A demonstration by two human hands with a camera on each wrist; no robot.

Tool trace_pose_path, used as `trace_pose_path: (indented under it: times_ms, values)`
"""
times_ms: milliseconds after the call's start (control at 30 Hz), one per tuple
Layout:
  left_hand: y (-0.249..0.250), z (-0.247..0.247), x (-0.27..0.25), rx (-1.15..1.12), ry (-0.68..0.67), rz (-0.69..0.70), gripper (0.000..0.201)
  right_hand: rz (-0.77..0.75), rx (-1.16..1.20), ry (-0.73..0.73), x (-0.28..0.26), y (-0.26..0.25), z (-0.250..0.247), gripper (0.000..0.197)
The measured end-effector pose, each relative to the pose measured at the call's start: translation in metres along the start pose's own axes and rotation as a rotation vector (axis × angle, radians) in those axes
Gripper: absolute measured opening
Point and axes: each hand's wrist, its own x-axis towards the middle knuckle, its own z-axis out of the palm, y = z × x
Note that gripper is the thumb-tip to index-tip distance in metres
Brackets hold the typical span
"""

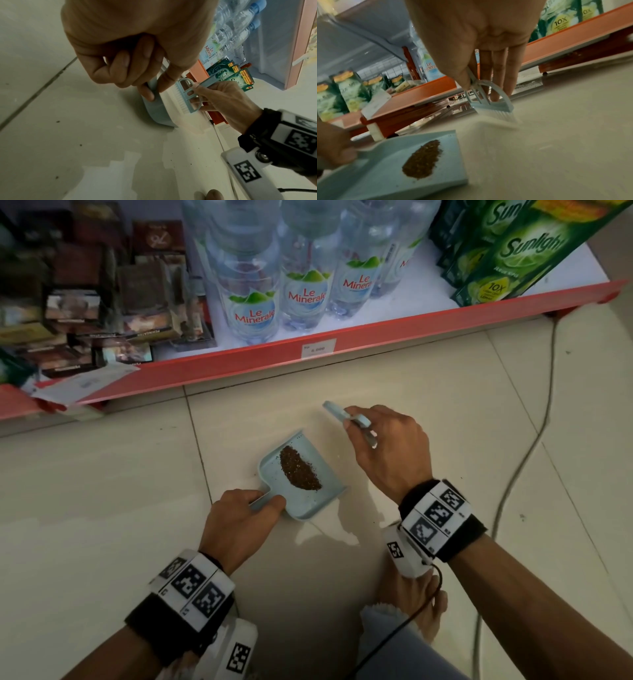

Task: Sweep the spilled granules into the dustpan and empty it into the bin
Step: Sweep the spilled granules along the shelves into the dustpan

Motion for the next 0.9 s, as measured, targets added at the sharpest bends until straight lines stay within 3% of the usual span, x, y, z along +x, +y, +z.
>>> trace_pose_path:
  times_ms: [133, 233, 333, 533, 633, 733, 900]
  values:
    - [0.001, -0.001, 0.001, -0.004, -0.011, -0.01, 0.037, -0.051, -0.145, -0.211, -0.003, -0.002, 0.003, 0.027]
    - [-0.001, 0.0, 0.002, -0.021, -0.019, 0.002, 0.04, -0.112, -0.121, -0.283, -0.015, -0.012, 0.003, 0.03]
    - [-0.003, 0.001, 0.002, -0.029, -0.016, 0.024, 0.035, -0.051, -0.045, -0.373, -0.02, -0.019, 0.001, 0.048]
    - [-0.004, -0.004, 0.001, -0.154, -0.031, 0.11, 0.043, 0.05, 0.298, -0.271, -0.006, -0.018, -0.014, 0.041]
    - [-0.006, -0.013, -0.001, -0.218, 0.013, 0.121, 0.033, 0.059, 0.447, -0.233, 0.005, -0.024, -0.019, 0.033]
    - [-0.009, -0.026, -0.007, -0.275, 0.076, 0.102, 0.021, 0.007, 0.542, -0.203, 0.019, -0.038, -0.022, 0.026]
    - [-0.015, -0.051, -0.023, -0.378, 0.214, 0.077, 0.019, -0.146, 0.532, -0.229, 0.048, -0.075, -0.023, 0.037]
